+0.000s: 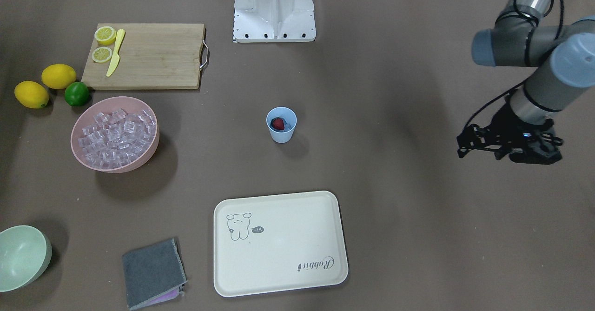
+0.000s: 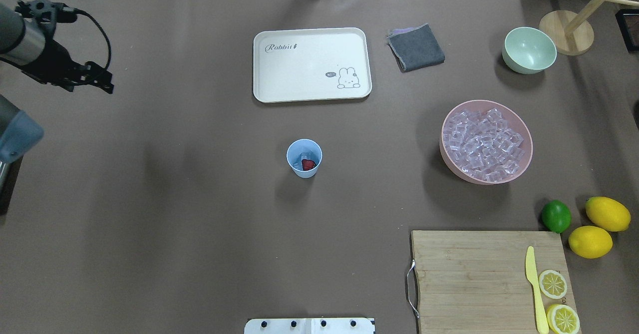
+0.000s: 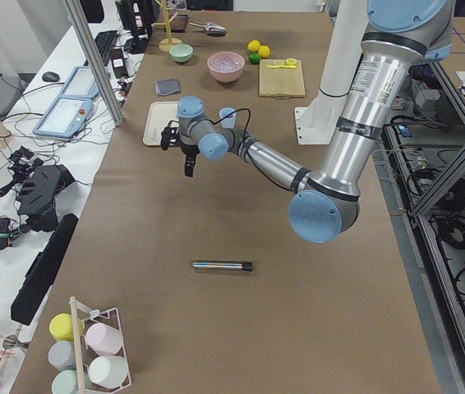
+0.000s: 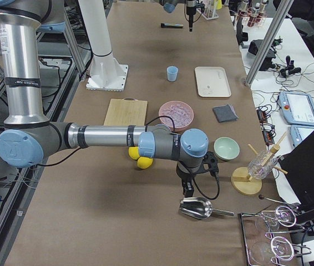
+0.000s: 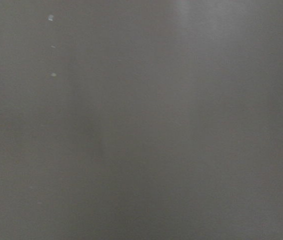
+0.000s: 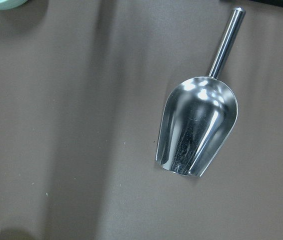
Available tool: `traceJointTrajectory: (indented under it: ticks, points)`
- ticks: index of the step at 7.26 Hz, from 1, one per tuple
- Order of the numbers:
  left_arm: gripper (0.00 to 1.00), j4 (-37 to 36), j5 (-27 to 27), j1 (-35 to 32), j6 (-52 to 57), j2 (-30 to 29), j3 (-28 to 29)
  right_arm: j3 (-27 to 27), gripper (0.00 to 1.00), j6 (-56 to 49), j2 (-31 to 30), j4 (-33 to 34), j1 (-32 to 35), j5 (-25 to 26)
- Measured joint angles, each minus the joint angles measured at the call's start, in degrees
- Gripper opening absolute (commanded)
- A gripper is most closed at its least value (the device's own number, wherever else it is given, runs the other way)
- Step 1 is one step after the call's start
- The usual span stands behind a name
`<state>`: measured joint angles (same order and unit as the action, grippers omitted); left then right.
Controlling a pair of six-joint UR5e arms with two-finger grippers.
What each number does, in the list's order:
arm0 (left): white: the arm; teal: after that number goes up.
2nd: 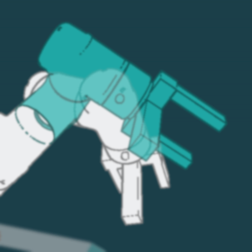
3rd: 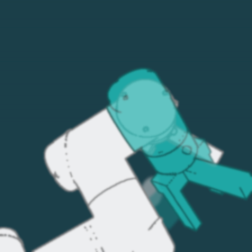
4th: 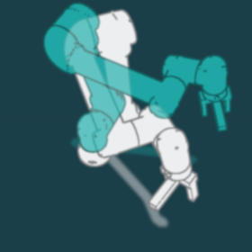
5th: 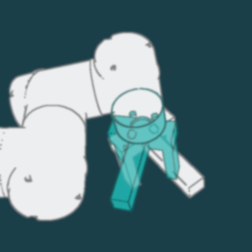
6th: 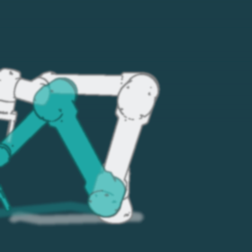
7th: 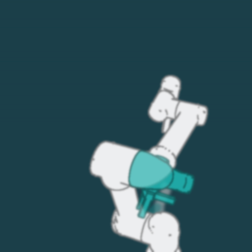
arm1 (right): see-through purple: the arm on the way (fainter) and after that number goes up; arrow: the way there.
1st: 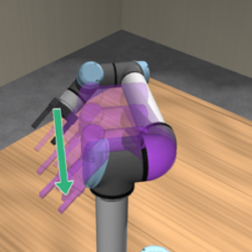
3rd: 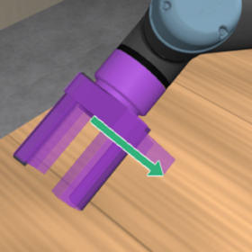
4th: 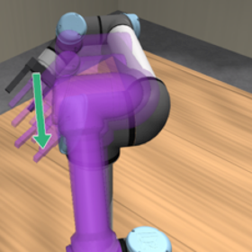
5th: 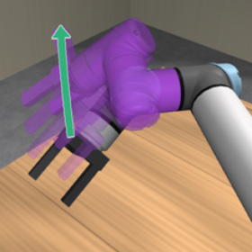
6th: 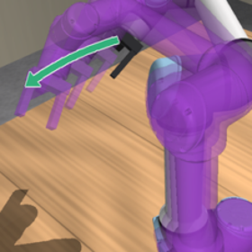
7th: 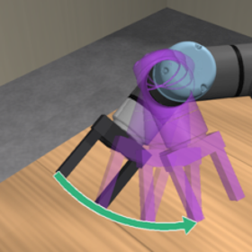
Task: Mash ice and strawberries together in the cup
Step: 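Withdraw the left arm back toward the metal pestle rod, then grasp the metal pestle rod with the left gripper and lift it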
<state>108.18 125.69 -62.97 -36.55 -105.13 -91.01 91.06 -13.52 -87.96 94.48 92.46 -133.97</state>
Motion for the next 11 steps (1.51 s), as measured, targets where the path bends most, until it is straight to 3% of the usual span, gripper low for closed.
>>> traceJointTrajectory:
  ticks: [2,5,11]
  points:
    - [0.97,7.0,2.1,-4.3,6.7,3.0,7.5,0.0,0.98,0.1,0.6,0.1,0.0,0.0]
    - [0.97,22.2,2.7,-5.3,7.2,8.4,17.3,-0.1,0.98,0.1,1.4,0.2,0.0,0.5]
    - [0.81,32.3,2.3,-5.1,-1.6,13.1,18.1,-0.2,0.98,0.1,1.7,0.1,0.0,0.8]
